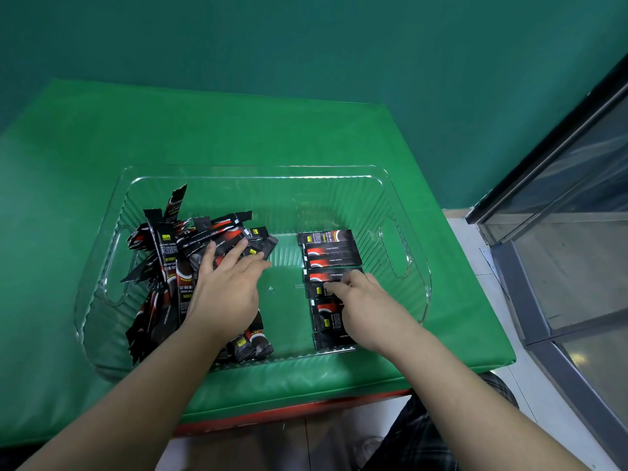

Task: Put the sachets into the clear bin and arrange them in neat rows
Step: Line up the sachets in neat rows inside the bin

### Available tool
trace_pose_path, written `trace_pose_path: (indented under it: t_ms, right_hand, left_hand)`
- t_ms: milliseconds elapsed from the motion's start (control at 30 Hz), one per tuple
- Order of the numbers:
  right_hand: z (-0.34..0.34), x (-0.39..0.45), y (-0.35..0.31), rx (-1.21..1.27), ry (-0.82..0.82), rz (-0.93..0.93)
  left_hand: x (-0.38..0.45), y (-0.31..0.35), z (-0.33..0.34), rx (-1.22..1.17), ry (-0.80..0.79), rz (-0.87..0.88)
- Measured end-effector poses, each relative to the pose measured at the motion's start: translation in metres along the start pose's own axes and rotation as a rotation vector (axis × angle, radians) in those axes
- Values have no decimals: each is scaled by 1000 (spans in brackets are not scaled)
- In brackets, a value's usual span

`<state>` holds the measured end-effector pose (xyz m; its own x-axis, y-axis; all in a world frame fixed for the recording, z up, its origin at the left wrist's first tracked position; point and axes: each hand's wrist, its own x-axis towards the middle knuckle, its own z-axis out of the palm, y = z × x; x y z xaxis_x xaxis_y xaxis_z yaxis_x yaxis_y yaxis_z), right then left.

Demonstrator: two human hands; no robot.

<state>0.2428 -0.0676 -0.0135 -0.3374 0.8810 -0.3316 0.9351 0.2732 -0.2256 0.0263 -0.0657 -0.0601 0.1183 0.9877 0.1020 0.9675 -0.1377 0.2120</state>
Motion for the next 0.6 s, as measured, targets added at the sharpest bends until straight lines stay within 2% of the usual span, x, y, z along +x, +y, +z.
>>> trace_pose_path:
  t_ms: [200,367,533,600]
  right_hand:
    - [3,5,1,-26,-101,45]
    - [0,8,-3,-20,-16,13]
    - [3,14,-3,-29,-83,60]
    - [4,13,-4,-18,-63,58]
  left_hand:
    - [0,0,-1,14,-17,-9]
    - [0,1,-1,23,-24,-12]
    - [-1,0,-1,21,-19,2]
    - [0,1,-2,12,-12,3]
